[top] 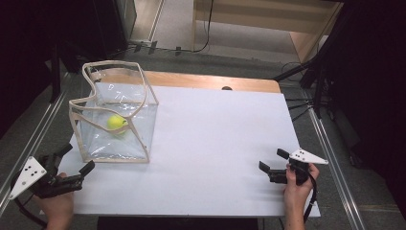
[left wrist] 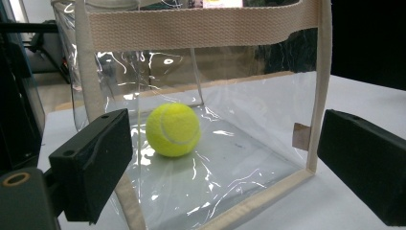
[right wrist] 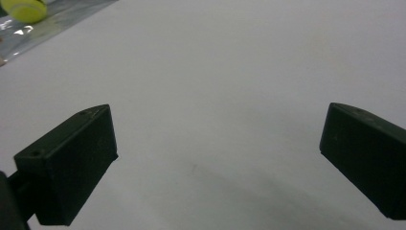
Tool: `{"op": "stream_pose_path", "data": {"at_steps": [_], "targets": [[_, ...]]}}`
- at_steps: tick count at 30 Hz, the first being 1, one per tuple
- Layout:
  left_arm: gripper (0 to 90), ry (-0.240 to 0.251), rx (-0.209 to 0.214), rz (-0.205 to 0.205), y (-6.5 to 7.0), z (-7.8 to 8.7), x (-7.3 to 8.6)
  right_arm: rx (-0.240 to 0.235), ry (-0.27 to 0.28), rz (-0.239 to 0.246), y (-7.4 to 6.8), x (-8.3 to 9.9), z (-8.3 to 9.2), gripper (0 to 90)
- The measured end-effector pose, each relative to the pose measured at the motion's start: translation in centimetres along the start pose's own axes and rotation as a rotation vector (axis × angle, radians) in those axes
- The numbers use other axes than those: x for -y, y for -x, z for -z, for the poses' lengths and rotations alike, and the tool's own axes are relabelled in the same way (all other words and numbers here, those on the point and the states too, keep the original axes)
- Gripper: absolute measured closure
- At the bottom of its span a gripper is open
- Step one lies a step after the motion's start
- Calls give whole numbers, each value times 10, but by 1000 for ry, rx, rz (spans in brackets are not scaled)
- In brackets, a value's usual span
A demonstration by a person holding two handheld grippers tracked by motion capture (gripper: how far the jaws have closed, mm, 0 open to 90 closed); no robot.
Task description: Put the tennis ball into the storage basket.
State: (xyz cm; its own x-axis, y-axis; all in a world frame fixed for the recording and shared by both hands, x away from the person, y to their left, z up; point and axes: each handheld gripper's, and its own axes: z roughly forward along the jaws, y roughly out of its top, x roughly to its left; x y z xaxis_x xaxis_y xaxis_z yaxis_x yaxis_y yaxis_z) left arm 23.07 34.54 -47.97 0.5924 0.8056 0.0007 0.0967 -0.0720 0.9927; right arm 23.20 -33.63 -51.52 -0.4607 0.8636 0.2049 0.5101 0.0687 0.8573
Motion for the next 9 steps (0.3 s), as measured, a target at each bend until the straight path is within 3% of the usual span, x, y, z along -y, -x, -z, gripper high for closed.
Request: {"op": "stream_pose_path", "data": {"at_steps": [5,9], "targets": [[53,0,1,-1,0,0,0,49,14,-18,5,3,4,0],[53,1,0,-1,0,0,0,56,21,-21,6,3,7,0]]}}
